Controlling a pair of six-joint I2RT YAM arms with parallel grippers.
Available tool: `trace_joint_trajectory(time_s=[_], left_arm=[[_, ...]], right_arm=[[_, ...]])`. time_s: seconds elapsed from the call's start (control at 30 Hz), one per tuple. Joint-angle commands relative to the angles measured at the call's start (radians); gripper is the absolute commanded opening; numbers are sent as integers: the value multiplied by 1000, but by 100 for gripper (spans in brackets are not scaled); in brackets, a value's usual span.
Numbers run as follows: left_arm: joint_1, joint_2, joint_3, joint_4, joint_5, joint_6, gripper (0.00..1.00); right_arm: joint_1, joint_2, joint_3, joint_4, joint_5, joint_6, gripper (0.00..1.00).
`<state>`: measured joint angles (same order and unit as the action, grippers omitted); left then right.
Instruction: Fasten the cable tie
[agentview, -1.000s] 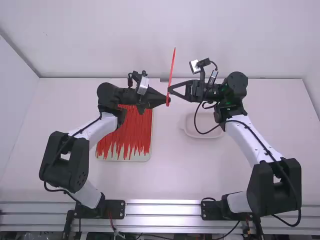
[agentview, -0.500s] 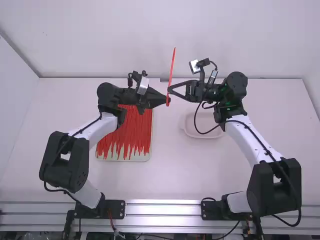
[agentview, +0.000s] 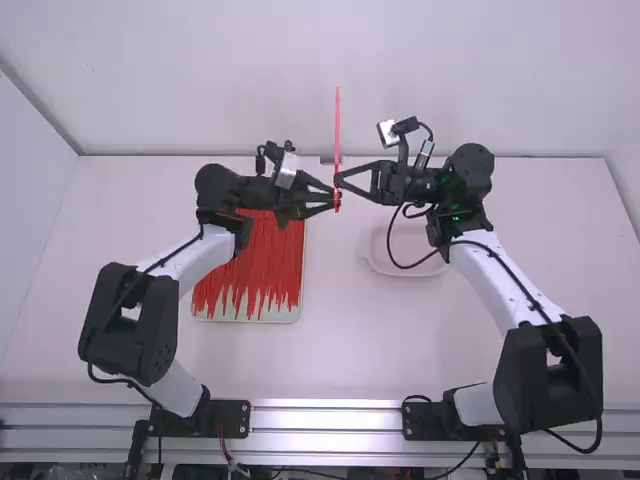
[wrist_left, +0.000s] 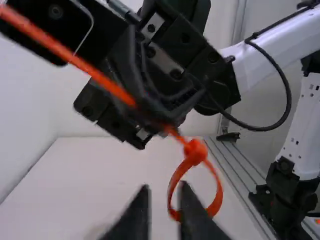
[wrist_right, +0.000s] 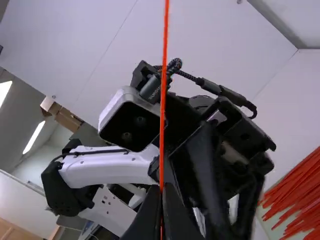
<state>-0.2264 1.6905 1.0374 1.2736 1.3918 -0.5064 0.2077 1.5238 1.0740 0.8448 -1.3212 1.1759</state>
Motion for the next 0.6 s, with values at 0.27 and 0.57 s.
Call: trace_joint_trajectory(time_s=[0.27, 0.57], left_arm=[[18, -6, -2, -326, -193, 32, 99], [25, -6, -3, -619, -204, 156, 99]], right_arm=[[-97, -20, 25, 6, -75, -73, 0], [-190, -20, 25, -334, -58, -416, 0]])
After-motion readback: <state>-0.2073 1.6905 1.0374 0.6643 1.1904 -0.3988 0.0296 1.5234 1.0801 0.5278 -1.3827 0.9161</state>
